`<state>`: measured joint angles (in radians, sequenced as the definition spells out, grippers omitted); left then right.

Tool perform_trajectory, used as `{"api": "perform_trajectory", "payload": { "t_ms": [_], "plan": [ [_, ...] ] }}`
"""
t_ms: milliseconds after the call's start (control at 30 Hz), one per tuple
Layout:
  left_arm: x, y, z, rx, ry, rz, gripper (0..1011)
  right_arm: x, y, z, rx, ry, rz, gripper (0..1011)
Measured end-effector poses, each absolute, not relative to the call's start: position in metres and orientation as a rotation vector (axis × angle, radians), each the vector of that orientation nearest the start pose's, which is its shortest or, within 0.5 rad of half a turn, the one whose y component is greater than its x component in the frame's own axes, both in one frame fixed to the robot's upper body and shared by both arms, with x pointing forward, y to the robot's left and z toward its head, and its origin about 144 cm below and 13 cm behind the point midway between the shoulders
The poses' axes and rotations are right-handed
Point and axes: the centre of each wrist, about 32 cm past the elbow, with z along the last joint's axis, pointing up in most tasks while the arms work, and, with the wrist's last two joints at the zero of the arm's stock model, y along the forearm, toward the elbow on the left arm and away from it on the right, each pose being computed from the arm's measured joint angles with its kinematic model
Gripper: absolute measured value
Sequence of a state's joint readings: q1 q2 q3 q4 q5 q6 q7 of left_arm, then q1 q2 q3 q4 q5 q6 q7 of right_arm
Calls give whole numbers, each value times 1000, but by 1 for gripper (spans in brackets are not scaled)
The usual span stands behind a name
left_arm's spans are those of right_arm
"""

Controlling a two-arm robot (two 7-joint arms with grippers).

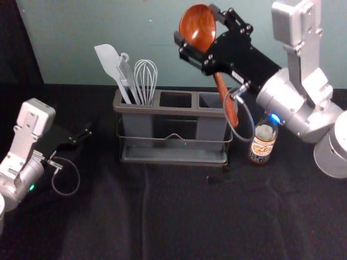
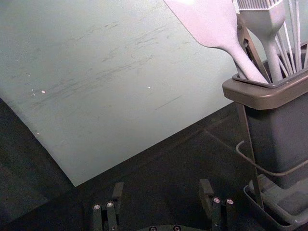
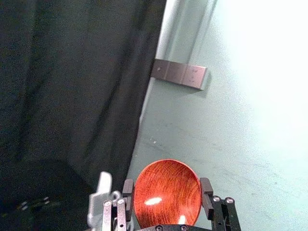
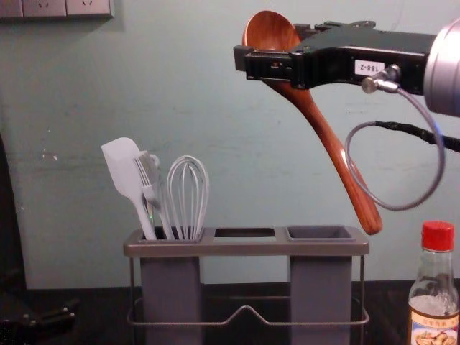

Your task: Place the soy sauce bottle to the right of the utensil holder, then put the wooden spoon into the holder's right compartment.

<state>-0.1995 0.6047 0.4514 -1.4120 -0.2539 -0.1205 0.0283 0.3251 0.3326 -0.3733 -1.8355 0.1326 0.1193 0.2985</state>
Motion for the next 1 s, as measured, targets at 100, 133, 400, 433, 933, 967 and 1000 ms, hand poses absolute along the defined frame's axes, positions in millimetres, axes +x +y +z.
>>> {"api": "perform_trajectory", "payload": {
  "t_ms": [100,133,400,433,933,967,1000],
  "plan": [
    [489,310,1140,304,-285,1248,1005,500,-187,1305,46,-447,-890,839],
    [489,310,1140,304,-285,1248,1005,503,-186,1305,47,-447,-893,839],
    [489,310,1140,304,-285,1248,1005,530,-180,1300,48,-428,-916,839],
    [489,310,1140,304,-285,1248,1005,536,-178,1300,46,-425,-918,839],
    [489,310,1140,304,-285,1248,1005,572,-166,1290,16,-411,-922,839],
    [489,310,1140,304,-285,1248,1005,573,-166,1290,16,-412,-922,838],
    [489,310,1140,304,-285,1248,1005,573,-166,1289,15,-411,-922,839]
  ]
}}
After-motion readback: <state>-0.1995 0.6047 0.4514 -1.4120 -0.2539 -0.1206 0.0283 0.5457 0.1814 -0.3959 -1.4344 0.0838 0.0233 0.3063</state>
